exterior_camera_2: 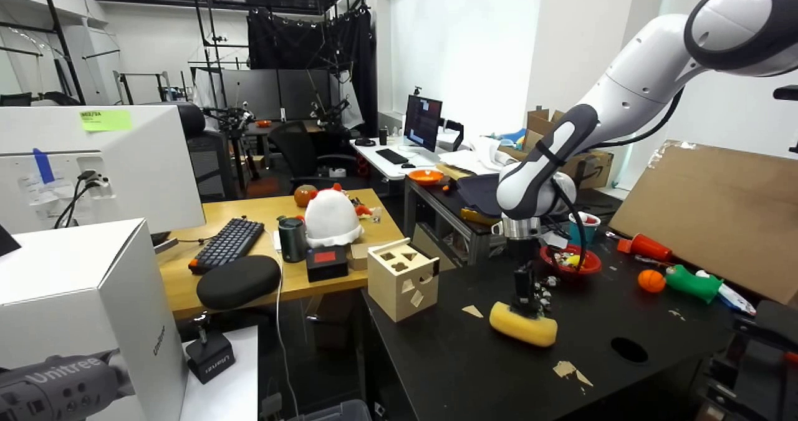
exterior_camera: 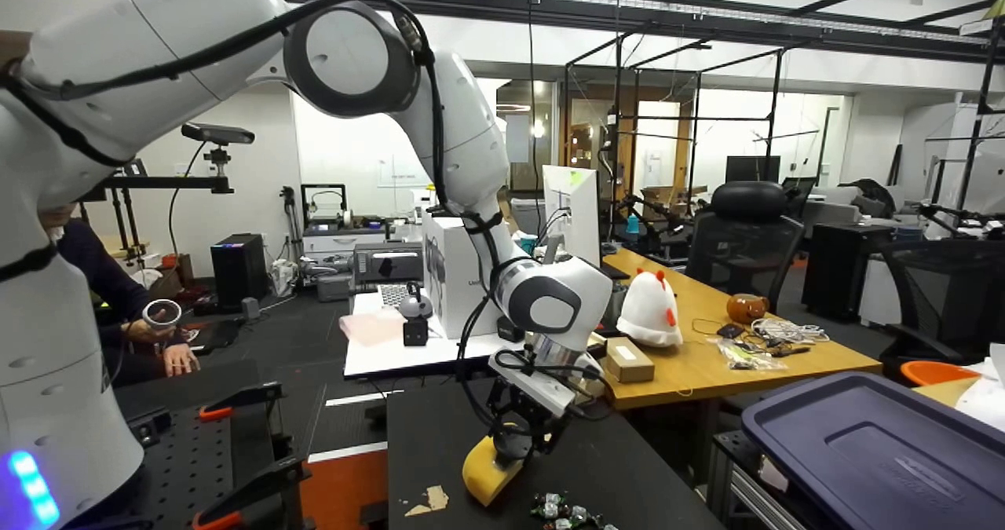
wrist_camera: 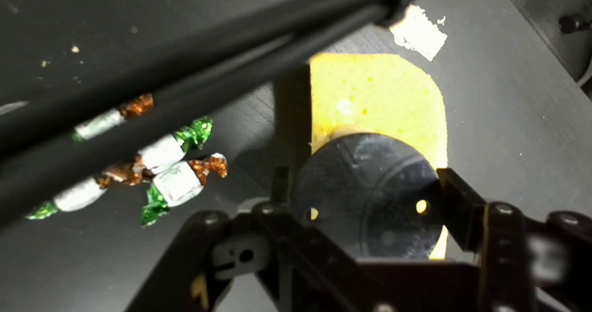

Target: Put the sweets together using the sponge brush

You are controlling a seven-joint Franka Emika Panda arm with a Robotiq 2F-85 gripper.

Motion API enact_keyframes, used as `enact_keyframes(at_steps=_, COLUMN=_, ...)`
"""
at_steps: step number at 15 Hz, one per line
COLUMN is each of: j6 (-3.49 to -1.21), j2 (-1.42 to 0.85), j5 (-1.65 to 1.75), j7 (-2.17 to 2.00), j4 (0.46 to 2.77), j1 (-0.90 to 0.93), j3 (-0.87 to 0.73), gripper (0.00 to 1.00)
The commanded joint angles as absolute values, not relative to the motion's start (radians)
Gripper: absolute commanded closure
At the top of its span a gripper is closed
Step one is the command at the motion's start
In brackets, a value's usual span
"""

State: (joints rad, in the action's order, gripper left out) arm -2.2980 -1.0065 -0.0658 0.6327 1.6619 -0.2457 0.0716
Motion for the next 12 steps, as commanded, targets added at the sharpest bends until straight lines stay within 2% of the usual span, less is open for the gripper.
enact_keyframes(at_steps=1, j6=-2.298, j2=-1.035, j5=-0.117, j7=0.607, j4=1.621, j1=-0.312, j3=0.089, gripper=0.48)
enact_keyframes(at_steps=12, j6=-2.378, j2=-1.039, j5=-0.106, j7=0.532, j4=1.626, j1=-0.336, j3=0.031, gripper=0.48)
